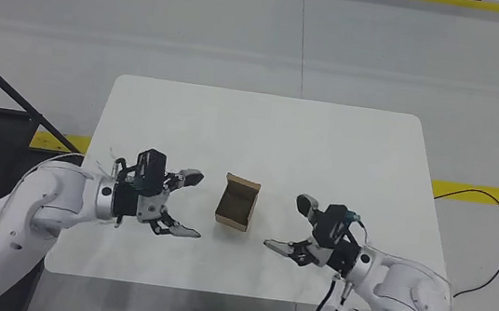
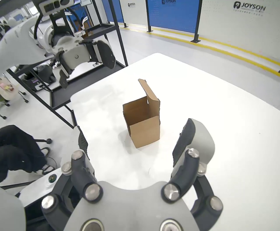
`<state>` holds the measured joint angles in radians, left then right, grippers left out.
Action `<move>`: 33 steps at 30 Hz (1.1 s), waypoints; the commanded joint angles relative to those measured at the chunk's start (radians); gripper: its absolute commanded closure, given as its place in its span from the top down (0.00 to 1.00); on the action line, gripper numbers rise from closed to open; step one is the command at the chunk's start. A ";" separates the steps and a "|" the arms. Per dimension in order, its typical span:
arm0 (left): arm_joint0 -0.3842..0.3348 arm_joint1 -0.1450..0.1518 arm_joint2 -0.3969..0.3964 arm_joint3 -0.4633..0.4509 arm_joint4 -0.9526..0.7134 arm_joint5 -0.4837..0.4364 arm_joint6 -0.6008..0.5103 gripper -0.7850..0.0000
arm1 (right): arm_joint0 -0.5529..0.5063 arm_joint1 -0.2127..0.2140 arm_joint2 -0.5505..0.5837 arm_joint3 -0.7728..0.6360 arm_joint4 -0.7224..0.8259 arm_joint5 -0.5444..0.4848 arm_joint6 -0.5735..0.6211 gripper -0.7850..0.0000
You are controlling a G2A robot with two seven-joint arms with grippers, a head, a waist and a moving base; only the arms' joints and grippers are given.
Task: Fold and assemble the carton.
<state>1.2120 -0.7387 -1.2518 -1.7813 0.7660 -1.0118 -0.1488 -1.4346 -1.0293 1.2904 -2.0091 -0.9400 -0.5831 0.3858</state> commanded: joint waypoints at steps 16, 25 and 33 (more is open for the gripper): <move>-0.099 -0.004 0.119 0.165 -0.198 -0.001 -0.042 1.00 | 0.100 -0.017 -0.110 0.054 -0.084 0.092 0.109 1.00; -0.098 -0.016 0.132 0.172 -0.229 0.061 -0.040 1.00 | 0.122 -0.026 -0.146 0.102 -0.099 0.083 0.029 1.00; -0.118 -0.043 0.161 0.217 -0.189 0.089 0.031 1.00 | 0.144 -0.036 -0.202 0.206 -0.262 0.003 -0.235 1.00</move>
<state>1.0989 -0.7783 -1.0935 -1.5735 0.5738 -0.9157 -0.1282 -1.2905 -1.0641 1.0927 -1.8186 -1.1752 -0.5816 0.1901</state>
